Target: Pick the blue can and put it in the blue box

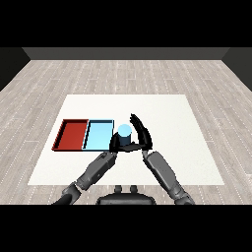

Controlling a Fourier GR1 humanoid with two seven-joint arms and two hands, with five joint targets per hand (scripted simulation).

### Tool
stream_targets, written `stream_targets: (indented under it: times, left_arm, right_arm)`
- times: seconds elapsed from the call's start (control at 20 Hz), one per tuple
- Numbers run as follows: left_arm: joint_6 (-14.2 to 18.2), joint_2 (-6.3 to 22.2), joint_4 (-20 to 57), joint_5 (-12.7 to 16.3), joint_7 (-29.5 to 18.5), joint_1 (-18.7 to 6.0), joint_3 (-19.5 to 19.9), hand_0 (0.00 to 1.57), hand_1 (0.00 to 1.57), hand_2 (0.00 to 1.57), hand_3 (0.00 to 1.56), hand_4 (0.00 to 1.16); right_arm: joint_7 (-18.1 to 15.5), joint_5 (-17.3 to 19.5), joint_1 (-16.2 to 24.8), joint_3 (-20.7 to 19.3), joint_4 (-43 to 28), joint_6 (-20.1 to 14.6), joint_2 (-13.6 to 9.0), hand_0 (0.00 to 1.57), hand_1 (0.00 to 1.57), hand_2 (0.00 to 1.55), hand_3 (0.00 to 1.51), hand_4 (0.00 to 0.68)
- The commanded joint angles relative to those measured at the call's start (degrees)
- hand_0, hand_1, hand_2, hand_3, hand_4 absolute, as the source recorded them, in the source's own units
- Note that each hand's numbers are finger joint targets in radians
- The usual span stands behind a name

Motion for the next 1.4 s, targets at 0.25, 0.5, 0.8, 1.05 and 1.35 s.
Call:
stream_targets:
  times: [0.25,0.5,0.8,1.05,1.35]
  left_arm:
    - [0.9,3.8,-1.3,-3.5,1.1,0.3,5.0,1.57,1.57,1.57,1.53,1.15]
    - [2.5,10.4,1.2,-6.3,6.5,-4.4,7.5,1.57,1.57,1.57,1.52,1.14]
    - [4.1,16.3,6.1,-8.9,13.7,-7.6,10.4,1.57,1.57,1.57,1.51,1.15]
    - [4.4,20.6,15.3,-13.2,20.9,-10.5,8.3,1.57,1.57,1.57,1.48,1.04]
    - [8.4,13.8,30.7,-17.7,31.6,-14.6,4.6,1.44,1.44,1.35,1.18,0.94]
  right_arm:
    - [-2.9,-8.9,8.0,-10.7,-11.5,5.1,-2.7,0.0,0.0,0.0,0.0,0.0]
    - [-7.4,-12.2,13.9,-15.6,-12.1,7.9,-4.2,0.0,0.0,0.0,0.0,0.0]
    - [-6.7,-14.4,14.1,-18.9,-10.0,9.5,-4.6,0.0,0.0,0.0,0.0,0.0]
    - [-6.9,-15.0,17.1,-19.5,-11.8,10.5,-5.3,0.0,0.0,0.0,0.0,0.0]
    - [-8.2,-15.0,14.4,-19.8,-8.0,9.8,-2.9,0.0,0.0,0.0,0.0,0.0]
